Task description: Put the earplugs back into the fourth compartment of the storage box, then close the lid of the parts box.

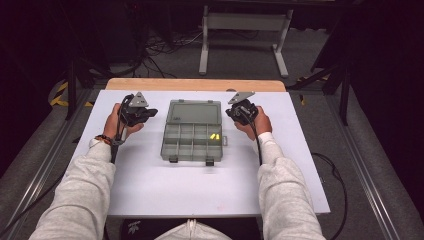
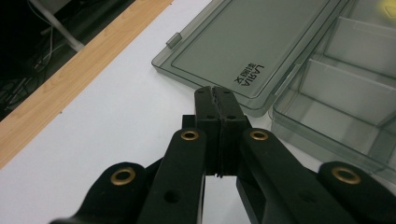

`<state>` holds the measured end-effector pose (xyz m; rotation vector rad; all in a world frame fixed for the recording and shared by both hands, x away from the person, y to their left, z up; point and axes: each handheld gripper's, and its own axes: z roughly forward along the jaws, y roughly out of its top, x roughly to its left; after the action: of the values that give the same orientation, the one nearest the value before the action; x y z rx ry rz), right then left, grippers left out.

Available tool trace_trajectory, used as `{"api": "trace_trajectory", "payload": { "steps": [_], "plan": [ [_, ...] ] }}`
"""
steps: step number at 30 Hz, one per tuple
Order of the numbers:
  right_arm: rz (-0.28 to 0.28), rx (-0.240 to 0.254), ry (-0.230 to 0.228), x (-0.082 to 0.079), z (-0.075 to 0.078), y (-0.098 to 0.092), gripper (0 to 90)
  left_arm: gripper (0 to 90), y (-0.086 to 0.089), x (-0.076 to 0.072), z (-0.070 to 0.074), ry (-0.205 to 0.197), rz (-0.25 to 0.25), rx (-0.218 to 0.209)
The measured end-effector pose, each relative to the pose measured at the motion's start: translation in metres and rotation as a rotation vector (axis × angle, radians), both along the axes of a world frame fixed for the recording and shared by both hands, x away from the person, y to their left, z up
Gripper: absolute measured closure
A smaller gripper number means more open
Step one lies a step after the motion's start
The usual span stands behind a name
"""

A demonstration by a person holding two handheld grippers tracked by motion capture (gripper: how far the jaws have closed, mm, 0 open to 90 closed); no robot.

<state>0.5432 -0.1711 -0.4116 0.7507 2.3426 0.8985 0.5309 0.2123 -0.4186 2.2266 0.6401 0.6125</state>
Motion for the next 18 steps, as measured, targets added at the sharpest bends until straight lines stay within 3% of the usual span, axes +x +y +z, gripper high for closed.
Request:
{"api": "trace_trajectory", "payload": {
  "steps": [5,10,18],
  "plan": [
    [-0.012,-0.018,0.017,0.006,-0.006,0.000,90.0,89.9,-0.006,0.008,-0.006,0.016,0.003,0.033],
    [-0.023,0.001,0.050,0.017,-0.004,0.001,90.0,89.9,-0.008,0.014,-0.013,0.032,0.013,0.056],
    [0.012,-0.057,0.107,0.028,-0.012,0.018,90.0,89.9,-0.010,0.023,-0.027,0.075,0.020,0.069]
  ]
}}
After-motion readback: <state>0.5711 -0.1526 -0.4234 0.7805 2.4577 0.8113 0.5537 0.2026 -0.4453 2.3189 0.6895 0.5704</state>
